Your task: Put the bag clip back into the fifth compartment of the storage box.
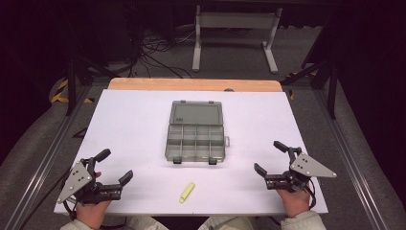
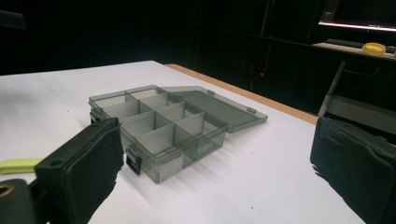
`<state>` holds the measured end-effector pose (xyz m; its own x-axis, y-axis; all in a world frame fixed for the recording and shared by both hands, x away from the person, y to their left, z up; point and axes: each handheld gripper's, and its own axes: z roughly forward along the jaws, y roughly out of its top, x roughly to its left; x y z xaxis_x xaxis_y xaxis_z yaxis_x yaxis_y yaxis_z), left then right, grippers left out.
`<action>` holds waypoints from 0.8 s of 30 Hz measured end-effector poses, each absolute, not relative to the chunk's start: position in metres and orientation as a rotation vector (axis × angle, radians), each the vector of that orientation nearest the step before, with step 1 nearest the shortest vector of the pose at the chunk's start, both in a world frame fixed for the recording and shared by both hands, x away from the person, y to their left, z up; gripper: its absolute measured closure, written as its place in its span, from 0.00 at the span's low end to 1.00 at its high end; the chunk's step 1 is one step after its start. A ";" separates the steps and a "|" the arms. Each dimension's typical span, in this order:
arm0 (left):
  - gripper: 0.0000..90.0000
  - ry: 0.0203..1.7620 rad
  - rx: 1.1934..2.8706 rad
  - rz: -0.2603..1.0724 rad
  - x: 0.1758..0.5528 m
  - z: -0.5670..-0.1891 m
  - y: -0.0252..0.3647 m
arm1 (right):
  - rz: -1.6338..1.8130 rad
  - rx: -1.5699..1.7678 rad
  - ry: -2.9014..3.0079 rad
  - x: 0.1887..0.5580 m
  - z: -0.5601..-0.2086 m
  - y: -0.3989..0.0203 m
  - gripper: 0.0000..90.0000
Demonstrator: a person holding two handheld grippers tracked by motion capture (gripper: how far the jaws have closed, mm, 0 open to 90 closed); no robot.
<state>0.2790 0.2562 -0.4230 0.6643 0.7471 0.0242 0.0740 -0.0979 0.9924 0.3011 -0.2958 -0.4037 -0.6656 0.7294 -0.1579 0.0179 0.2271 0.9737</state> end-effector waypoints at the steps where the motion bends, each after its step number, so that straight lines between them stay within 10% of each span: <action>1: 0.01 0.692 1.589 0.647 0.279 -0.423 0.256 | 1.483 0.680 1.887 0.300 -0.403 -0.295 0.04; 24: 0.02 0.683 1.580 0.617 0.279 -0.418 0.253 | 1.473 0.674 1.891 0.300 -0.403 -0.294 0.04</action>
<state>0.2790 0.2534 -0.4180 0.6820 0.7314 0.0045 0.0793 -0.0801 0.9936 0.3002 -0.2939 -0.4032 -0.6633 0.7281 -0.1730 0.0104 0.2401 0.9707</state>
